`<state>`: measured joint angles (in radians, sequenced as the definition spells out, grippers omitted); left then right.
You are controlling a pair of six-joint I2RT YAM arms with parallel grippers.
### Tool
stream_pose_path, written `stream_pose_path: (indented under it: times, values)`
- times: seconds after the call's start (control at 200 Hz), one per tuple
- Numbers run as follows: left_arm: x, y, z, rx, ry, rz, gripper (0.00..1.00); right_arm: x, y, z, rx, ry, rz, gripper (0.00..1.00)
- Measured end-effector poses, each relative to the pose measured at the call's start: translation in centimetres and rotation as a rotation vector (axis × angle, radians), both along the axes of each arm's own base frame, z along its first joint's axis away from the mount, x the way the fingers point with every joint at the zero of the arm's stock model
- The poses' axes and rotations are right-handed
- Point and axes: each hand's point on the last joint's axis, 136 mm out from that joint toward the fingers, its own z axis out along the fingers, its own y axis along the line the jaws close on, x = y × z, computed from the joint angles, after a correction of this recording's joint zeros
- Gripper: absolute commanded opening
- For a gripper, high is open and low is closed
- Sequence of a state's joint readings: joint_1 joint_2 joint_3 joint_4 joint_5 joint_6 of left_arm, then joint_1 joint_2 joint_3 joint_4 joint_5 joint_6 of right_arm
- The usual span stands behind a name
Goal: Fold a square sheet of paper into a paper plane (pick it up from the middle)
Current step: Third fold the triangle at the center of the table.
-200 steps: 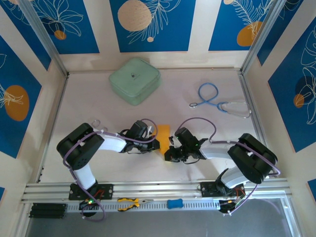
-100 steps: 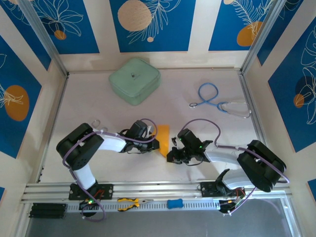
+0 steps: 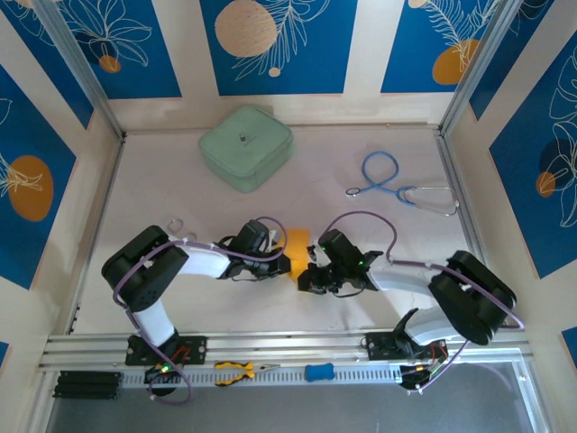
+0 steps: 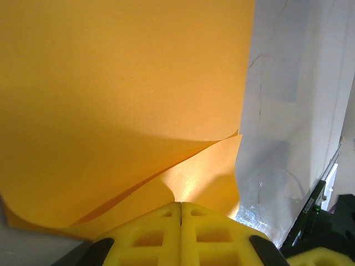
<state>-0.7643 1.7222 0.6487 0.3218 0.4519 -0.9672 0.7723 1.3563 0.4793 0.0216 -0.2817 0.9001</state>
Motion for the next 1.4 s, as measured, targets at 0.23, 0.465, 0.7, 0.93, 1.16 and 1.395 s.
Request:
stream_pose_path:
  times: [0.23, 0.465, 0.7, 0.93, 1.16, 1.395]
  values:
    - [0.0, 0.0, 0.0, 0.000, 0.000, 0.000, 0.00, 1.4, 0.7, 2.6, 0.050, -0.058, -0.009, 0.08]
    - [0.0, 0.0, 0.0, 0.000, 0.000, 0.001, 0.00, 3.3, 1.6, 1.3, 0.007, -0.041, -0.016, 0.07]
    - [0.0, 0.0, 0.0, 0.000, 0.000, 0.000, 0.00, 1.5, -0.2, -2.9, -0.063, 0.053, -0.020, 0.07]
    - [-0.1, 0.1, 0.0, 0.003, 0.003, 0.000, 0.00, -0.1, -1.3, -3.0, -0.029, 0.042, -0.035, 0.07]
    - [0.0, 0.1, 0.0, 0.005, 0.002, 0.002, 0.00, -1.3, -2.5, -2.3, -0.042, 0.042, -0.047, 0.08]
    - [0.0, 0.2, 0.0, 0.009, -0.003, 0.008, 0.00, 0.9, -1.0, 1.3, 0.006, -0.040, -0.059, 0.08]
